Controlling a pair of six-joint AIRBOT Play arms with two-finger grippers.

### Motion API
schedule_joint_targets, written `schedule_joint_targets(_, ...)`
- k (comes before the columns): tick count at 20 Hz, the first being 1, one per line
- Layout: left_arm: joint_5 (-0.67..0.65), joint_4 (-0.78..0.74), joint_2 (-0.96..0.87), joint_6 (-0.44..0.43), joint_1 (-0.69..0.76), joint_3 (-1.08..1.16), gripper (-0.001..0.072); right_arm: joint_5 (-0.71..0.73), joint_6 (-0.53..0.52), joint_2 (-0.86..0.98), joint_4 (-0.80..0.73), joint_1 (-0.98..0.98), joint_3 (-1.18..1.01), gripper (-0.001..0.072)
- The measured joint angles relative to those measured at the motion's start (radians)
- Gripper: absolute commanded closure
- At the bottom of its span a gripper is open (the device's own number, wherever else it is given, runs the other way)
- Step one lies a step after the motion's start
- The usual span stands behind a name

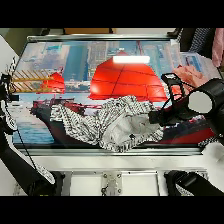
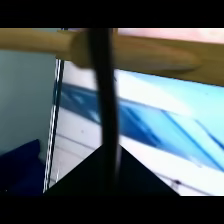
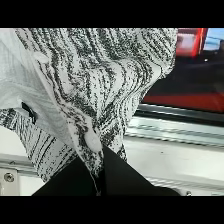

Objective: Fold the clothes and pants, and hang the long-sleeved shirts on hangers.

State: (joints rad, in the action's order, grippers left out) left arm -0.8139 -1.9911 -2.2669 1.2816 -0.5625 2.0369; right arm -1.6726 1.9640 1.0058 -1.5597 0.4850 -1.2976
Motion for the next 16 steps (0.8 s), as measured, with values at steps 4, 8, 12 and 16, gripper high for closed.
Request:
schedule_joint_targets(4, -0.055, 0.017, 0.031, 0.0, 0.016, -0.003, 0.0699, 0.0, 0.0, 0.0, 0.0, 0.0, 0.0, 0.0698)
schedule_joint_targets(8, -0.095, 0.032, 0.113, 0.002, 0.037, -0.002, 0.07, 0.0, 0.0, 0.0, 0.0, 0.0, 0.0, 0.0699)
schedule_joint_targets(12, -0.161, 0.048, 0.213, 0.018, 0.066, -0.002, 0.07, 0.0, 0.0, 0.0, 0.0, 0.0, 0.0, 0.0699)
schedule_joint_targets(16, -0.205, 0.068, 0.332, 0.04, 0.108, -0.002, 0.0698, 0.0, 0.0, 0.0, 0.0, 0.0, 0.0, 0.0699)
